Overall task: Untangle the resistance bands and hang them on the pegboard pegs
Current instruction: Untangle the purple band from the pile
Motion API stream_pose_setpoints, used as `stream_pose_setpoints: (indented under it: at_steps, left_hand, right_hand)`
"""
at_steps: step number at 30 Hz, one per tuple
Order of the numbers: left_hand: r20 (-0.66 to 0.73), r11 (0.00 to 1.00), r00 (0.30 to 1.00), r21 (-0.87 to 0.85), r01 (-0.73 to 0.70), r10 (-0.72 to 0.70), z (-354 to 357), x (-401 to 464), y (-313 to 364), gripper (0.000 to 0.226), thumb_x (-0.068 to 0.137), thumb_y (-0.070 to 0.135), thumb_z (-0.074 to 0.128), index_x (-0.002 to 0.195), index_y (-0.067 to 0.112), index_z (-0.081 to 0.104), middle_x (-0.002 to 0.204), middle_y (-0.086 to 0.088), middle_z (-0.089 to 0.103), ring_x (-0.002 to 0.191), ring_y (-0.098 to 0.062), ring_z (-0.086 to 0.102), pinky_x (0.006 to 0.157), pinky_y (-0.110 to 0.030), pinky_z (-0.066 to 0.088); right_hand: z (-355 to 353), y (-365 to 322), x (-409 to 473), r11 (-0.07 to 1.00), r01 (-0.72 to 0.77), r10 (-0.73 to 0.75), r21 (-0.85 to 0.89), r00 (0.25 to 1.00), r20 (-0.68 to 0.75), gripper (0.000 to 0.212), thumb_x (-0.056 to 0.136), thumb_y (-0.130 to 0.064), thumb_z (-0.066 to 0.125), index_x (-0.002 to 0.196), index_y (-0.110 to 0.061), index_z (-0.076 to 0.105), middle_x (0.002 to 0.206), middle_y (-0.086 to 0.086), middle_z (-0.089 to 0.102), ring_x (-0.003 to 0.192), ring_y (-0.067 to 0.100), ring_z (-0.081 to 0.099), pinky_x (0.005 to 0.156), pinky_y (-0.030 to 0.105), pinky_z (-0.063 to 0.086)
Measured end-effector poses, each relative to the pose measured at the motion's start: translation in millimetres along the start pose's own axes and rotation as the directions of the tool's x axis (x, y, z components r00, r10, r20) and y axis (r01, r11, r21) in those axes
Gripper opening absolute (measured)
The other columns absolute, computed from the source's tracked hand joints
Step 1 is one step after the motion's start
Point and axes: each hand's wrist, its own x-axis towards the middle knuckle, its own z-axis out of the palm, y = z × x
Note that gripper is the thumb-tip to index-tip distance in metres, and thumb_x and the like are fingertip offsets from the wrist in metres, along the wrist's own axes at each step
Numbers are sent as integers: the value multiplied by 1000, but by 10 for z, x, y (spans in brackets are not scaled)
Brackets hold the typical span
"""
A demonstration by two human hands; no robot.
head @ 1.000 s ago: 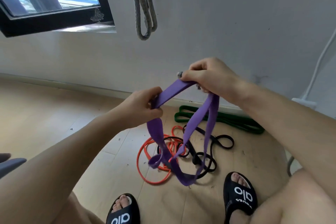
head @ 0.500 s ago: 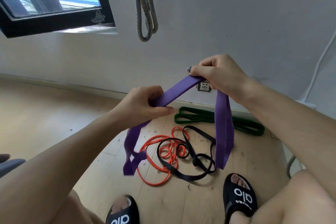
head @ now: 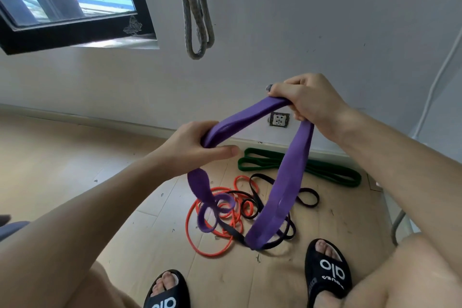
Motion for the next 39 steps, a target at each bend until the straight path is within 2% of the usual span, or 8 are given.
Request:
stream_pose_setpoints:
  at_steps: [3, 7, 14, 18, 23, 29, 33, 39]
  left_hand:
    - [77, 993, 994, -77, 85, -79, 6, -12, -40, 50, 71, 65, 73, 88, 20, 62, 69, 2, 62, 64, -18, 64, 66, -34, 57]
    - [13, 993, 995, 70, 94, -95, -25, 18, -169, 45, 75, 65, 76, 89, 24, 60, 75, 0, 62, 66, -18, 60, 65, -35, 50]
    - [123, 982, 977, 96, 163, -174, -57, -35, -297, 20, 89, 33, 78, 102, 24, 65, 82, 3, 69, 73, -13, 65, 72, -26, 54]
    - [103, 972, 969, -39, 231, -226, -176, -156, -392, 13, 92, 17, 74, 99, 18, 64, 74, 5, 68, 65, -8, 64, 66, -25, 52]
    - [151, 962, 977, 250, 110, -151, 16, -144, -302, 17, 97, 23, 67, 109, 24, 55, 93, 6, 65, 79, -10, 64, 69, -25, 53]
    - [93, 982, 981, 103, 160, -170, -126, -120, -266, 18, 101, 19, 62, 119, 21, 56, 95, 4, 73, 89, -6, 71, 83, -33, 60]
    - [161, 981, 969, -29, 194, -187, -82, -142, -239, 32, 102, 8, 57, 131, 20, 50, 96, -6, 74, 89, -23, 76, 82, -41, 64]
    - [133, 972, 976, -143, 189, -170, -157, -101, -242, 34, 106, 6, 48, 130, 28, 55, 100, -6, 74, 94, -26, 74, 86, -41, 61]
  right_hand:
    - [-49, 31, 22, 1000, -7, 8, 26, 1000, -27, 59, 75, -39, 71, 76, 16, 49, 59, 9, 26, 52, 20, 26, 54, 34, 25]
    - [-120, 126, 46, 1000, -18, 19, 8, 1000, -25, 58, 75, -39, 72, 72, 14, 48, 57, 6, 27, 50, 19, 27, 53, 32, 25]
    - [-205, 246, 120, 997, -60, 63, 44, 995, -75, 53, 77, -38, 75, 71, 12, 57, 53, 4, 33, 47, 17, 29, 54, 34, 27]
    - [-437, 346, 136, 975, -113, 145, 191, 975, -166, 32, 84, -23, 74, 57, -15, 59, 43, -6, 35, 41, 12, 28, 49, 29, 27]
    - [-436, 364, 151, 969, -118, 147, 216, 981, -124, 17, 87, -19, 71, 82, -4, 65, 43, -7, 34, 42, 11, 27, 46, 26, 26]
    - [-515, 519, 134, 974, -180, 200, 135, 967, -158, 34, 70, -36, 73, 89, -8, 68, 50, 1, 33, 44, 15, 28, 49, 29, 27]
    - [-558, 593, 130, 982, -179, 184, 53, 974, -131, 31, 82, -32, 76, 67, -10, 60, 54, 4, 32, 48, 17, 27, 51, 31, 26]
    - [-628, 642, 110, 987, -158, 156, -3, 980, -122, 37, 83, -37, 77, 66, -9, 60, 55, 5, 31, 50, 18, 28, 55, 33, 27]
